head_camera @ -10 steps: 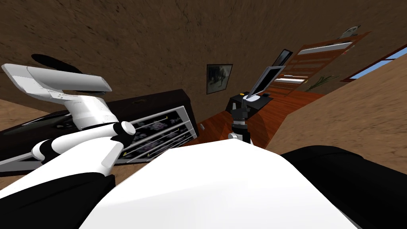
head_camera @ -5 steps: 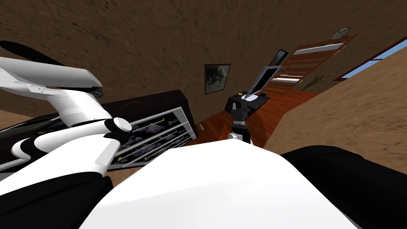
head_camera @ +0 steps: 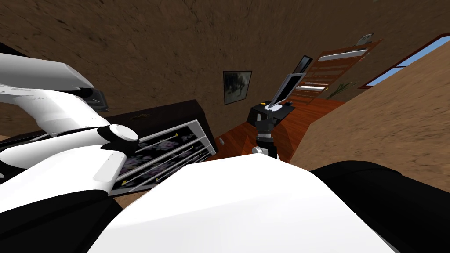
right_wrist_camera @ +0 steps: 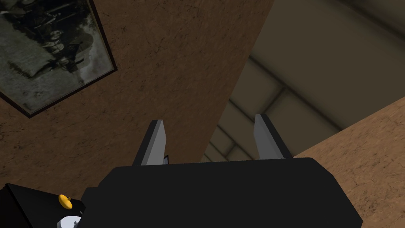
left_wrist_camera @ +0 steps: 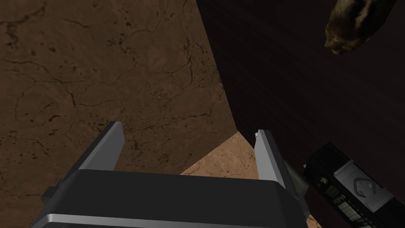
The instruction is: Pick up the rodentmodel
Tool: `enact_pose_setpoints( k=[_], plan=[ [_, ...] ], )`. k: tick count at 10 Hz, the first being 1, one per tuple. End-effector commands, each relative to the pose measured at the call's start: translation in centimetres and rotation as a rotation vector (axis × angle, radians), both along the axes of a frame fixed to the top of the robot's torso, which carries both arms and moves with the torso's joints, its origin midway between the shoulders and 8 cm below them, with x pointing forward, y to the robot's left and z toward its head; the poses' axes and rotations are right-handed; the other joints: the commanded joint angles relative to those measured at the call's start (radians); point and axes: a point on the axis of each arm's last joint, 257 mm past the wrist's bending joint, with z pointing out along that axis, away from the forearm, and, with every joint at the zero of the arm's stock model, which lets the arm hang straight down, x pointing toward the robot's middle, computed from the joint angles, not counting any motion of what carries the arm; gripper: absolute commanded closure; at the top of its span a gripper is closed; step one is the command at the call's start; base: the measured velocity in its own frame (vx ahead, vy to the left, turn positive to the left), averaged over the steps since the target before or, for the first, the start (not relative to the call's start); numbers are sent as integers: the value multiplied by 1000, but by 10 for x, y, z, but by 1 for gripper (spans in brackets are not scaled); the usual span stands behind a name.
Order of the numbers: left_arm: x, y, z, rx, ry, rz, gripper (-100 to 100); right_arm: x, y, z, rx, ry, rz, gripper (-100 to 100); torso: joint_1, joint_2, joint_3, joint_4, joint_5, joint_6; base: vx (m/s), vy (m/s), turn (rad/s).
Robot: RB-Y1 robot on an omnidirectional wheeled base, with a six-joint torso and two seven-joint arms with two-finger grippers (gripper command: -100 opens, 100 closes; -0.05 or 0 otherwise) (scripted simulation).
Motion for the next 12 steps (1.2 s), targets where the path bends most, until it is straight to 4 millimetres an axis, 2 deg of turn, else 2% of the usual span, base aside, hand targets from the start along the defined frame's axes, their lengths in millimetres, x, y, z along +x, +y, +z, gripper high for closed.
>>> enact_pose_setpoints(
  k=[1,9,12],
  plan=[
    [-11,3,-5,-75,8,22,-100,0,0,0,0,0,0,0,0,0,0,0,0,0,27,-25,-90],
    [-43,-4,-37,-311,72,77,-100,0,0,0,0,0,0,0,0,-1,0,0,0,0,29,-13,-43],
    [-62,-16,-61,-472,111,110,-100,0,0,0,0,0,0,0,0,-1,-1,0,0,0,41,-11,-47]
  ],
)
